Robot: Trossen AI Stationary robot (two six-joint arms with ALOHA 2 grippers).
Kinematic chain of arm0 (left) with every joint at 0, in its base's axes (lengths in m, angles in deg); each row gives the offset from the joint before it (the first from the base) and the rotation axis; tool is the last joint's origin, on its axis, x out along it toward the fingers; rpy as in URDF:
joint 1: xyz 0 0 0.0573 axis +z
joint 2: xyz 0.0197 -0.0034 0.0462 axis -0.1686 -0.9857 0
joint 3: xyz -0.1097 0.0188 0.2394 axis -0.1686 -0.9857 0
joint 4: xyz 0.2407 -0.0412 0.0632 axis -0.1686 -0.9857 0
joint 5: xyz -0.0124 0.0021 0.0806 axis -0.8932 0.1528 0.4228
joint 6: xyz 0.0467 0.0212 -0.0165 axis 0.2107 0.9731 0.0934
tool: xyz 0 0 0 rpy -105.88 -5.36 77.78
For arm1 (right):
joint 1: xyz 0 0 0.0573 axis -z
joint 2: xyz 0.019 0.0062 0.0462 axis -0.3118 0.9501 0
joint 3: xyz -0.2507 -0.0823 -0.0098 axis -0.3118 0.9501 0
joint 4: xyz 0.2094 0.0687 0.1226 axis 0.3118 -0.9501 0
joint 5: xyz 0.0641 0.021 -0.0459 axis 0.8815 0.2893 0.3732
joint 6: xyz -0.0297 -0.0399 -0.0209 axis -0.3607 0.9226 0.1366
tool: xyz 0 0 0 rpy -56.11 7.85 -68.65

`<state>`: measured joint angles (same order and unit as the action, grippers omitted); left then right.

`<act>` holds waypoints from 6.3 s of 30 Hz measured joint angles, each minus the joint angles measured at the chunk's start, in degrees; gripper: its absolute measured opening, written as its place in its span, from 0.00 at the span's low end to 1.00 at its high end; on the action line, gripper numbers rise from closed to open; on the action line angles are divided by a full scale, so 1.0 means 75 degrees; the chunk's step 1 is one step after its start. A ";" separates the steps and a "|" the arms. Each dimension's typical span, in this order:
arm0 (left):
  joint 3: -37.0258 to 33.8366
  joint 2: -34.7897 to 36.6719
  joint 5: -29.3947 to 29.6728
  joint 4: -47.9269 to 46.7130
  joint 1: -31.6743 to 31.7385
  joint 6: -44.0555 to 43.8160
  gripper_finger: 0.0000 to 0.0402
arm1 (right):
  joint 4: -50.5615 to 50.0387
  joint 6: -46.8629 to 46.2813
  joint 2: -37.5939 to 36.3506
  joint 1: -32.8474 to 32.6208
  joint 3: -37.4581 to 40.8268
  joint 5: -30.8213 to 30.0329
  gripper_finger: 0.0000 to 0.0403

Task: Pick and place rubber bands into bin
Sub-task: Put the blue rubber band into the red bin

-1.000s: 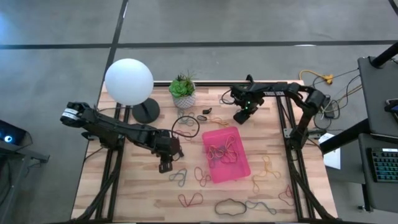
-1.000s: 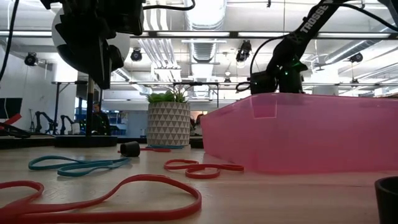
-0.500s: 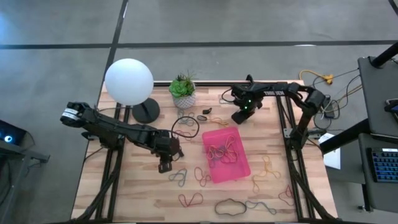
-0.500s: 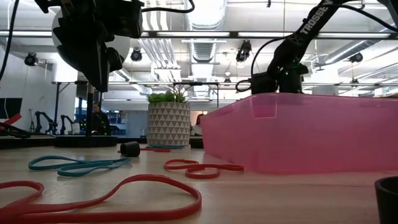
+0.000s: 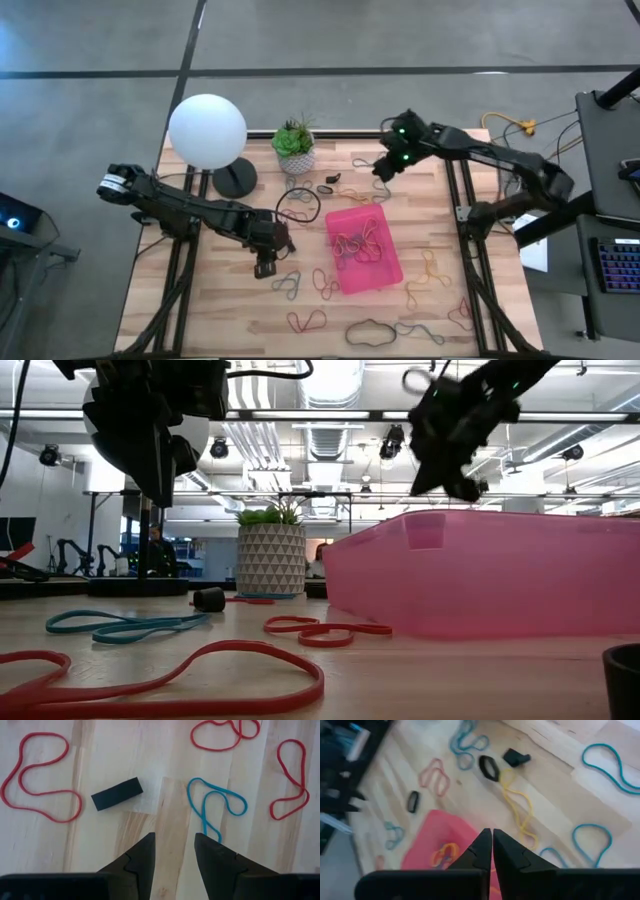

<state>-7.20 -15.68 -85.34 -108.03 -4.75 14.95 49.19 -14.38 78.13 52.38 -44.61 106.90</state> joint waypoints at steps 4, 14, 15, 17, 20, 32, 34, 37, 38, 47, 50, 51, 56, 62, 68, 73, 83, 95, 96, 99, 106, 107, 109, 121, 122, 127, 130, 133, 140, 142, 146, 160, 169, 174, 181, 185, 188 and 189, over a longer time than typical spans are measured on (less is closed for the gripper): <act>0.0000 0.0000 0.0005 0.0008 0.0000 0.0106 0.30 | -0.0539 -0.0127 -0.0563 -0.0309 -0.0003 -0.0732 0.02; -0.0003 0.0000 0.0000 0.0004 -0.0001 0.0094 0.30 | -0.2221 0.1260 0.0686 -0.0581 0.0083 -0.2410 0.17; -0.0003 0.0000 -0.0003 0.0004 -0.0003 0.0021 0.30 | -0.2201 0.1334 0.0888 -0.0571 0.0085 -0.2435 0.21; -0.0003 0.0000 -0.0003 0.0005 -0.0003 -0.0086 0.30 | -0.2178 0.1400 0.1320 -0.0560 0.0085 -0.2622 0.29; -0.0003 0.0000 -0.0003 0.0004 -0.0009 -0.0186 0.30 | -0.2158 0.1269 0.1960 -0.0561 0.0085 -0.3147 0.39; -0.0003 0.0000 -0.0005 0.0001 -0.0015 -0.0288 0.30 | -0.1466 0.1171 0.2996 -0.0581 0.0035 -0.3474 0.48; -0.0003 0.0000 -0.0006 0.0001 -0.0015 -0.0289 0.30 | -0.1332 0.1110 0.2988 -0.0581 0.0035 -0.3717 0.46; -0.0003 0.0000 -0.0003 0.0002 -0.0015 -0.0284 0.30 | -0.1307 0.1128 0.3028 -0.0578 0.0034 -0.3840 0.43; -0.0003 0.0000 -0.0003 0.0001 -0.0015 -0.0283 0.30 | -0.1301 0.1141 0.3078 -0.0578 0.0032 -0.3838 0.43; -0.0003 0.0000 0.0000 0.0001 -0.0015 -0.0283 0.30 | -0.1298 0.1165 0.3518 -0.0733 0.0020 -0.3778 0.36; -0.0003 0.0000 0.0000 0.0001 -0.0015 -0.0283 0.30 | -0.1291 0.1168 0.3568 -0.0733 0.0009 -0.3772 0.32; -0.0003 0.0000 0.0000 0.0001 -0.0015 -0.0283 0.30 | -0.1285 0.1184 0.3568 -0.0733 0.0012 -0.3758 0.30; -0.0003 0.0000 0.0000 0.0001 -0.0015 -0.0280 0.30 | -0.1228 0.1316 0.3580 -0.0739 0.0018 -0.3724 0.13; -0.0003 0.0000 0.0000 0.0004 -0.0015 -0.0280 0.30 | -0.1178 0.1290 0.3574 -0.0725 0.0026 -0.3508 0.02; -0.0003 0.0000 0.0003 0.0004 -0.0015 -0.0280 0.30 | -0.0957 0.0991 0.2937 -0.0727 -0.0065 -0.3401 0.02; -0.0003 0.0000 0.0012 0.0010 -0.0009 -0.0248 0.30 | -0.0899 0.0799 0.1764 -0.0744 -0.0502 -0.3342 0.02; -0.0003 0.0000 0.0241 0.0131 -0.0009 -0.0213 0.30 | -0.0926 0.0875 -0.0295 -0.1784 -0.1422 0.0362 0.02; 0.0000 0.0000 0.0239 0.0469 -0.0012 -0.0280 0.30 | -0.2526 0.0163 -0.0211 -0.3528 -0.1626 -0.2620 0.02; -0.0001 0.0000 0.0239 0.0472 -0.0012 -0.0280 0.30 | -0.2463 0.0066 -0.0106 -0.3568 -0.1626 -0.2613 0.03; 0.0000 0.0000 0.0239 0.0468 -0.0012 -0.0286 0.30 | -0.2467 -0.0042 0.0208 -0.3758 -0.1626 -0.2550 0.05; 0.0000 0.0000 0.0236 0.0473 -0.0038 -0.0481 0.30 | -0.3022 0.0033 0.1045 -0.4252 -0.1620 -0.2527 0.11; -0.0003 0.0000 0.0236 0.0483 -0.0038 -0.0481 0.30 | -0.3003 0.0060 0.1143 -0.4335 -0.1620 -0.2524 0.11; -0.0006 0.0000 0.0234 0.0511 -0.0038 -0.0481 0.30 | -0.2996 0.0097 0.1325 -0.4470 -0.1620 -0.2551 0.13; -0.0017 0.0000 0.0131 0.0560 -0.0041 -0.0499 0.30 | -0.3135 0.0806 0.0857 -0.3771 -0.1670 -0.4350 0.31; -0.0017 0.0000 0.0122 0.0590 -0.0041 -0.0501 0.30 | -0.3169 0.0815 0.0855 -0.3449 -0.1670 -0.3908 0.32; -0.0045 -0.0003 0.0125 0.0581 -0.0041 -0.0507 0.30 | -0.3184 0.2406 0.0988 -0.2250 -0.1635 -0.3806 0.37; -0.0107 -0.0003 0.0131 0.0592 -0.0041 -0.0659 0.30 | -0.3143 0.4297 0.1169 -0.1801 -0.1635 -0.4248 0.41; -0.0131 -0.0006 0.0131 0.0587 -0.0038 -0.0703 0.30 | -0.2935 0.6130 0.1425 -0.1415 -0.1635 -0.4440 0.44; -0.0131 -0.0006 0.0143 0.0585 -0.0038 -0.1272 0.30 | -0.2438 0.7548 0.2986 -0.0526 -0.2011 -0.4322 0.46; -0.0131 -0.0006 0.0147 0.0581 -0.0036 -0.1420 0.30 | -0.2612 0.7508 0.3587 -0.0295 -0.2447 -0.4324 0.46; -0.0137 -0.0006 0.0143 0.0580 -0.0050 -0.1688 0.30 | -0.2798 0.6924 0.4467 0.0138 -0.3396 -0.4215 0.46; -0.1307 -0.0006 -0.0156 0.2212 -0.0077 -0.2509 0.30 | -0.4225 0.5360 0.5457 0.1017 -0.4949 -0.2381 0.47; -0.1376 -0.0011 -0.0158 0.2385 -0.0070 -0.2480 0.30 | -0.4020 0.5104 0.6024 0.0793 -0.4823 -0.3206 0.47; -0.1376 -0.0012 -0.0159 0.2398 -0.0073 -0.2480 0.30 | -0.4171 0.4239 0.6568 0.1006 -0.5401 -0.2932 0.47; -0.1376 -0.0012 -0.0175 0.2416 -0.0076 -0.2480 0.30 | -0.4473 0.2805 0.7097 0.0963 -0.6103 -0.2576 0.46; -0.1376 -0.0012 -0.0181 0.2414 -0.0076 -0.2483 0.30 | -0.4528 0.2718 0.7219 0.0870 -0.6252 -0.2579 0.46; -0.1376 -0.0012 -0.0181 0.2425 -0.0079 -0.2500 0.30 | -0.4662 0.2706 0.7457 0.0864 -0.6364 -0.2573 0.46; -0.1376 -0.0012 -0.0181 0.2444 -0.0079 -0.2533 0.30 | -0.4731 0.2677 0.7531 0.0870 -0.6412 -0.2574 0.46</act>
<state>-17.51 -15.76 -86.70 -89.70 -5.34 -4.05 13.71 5.70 134.61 58.90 -92.69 87.59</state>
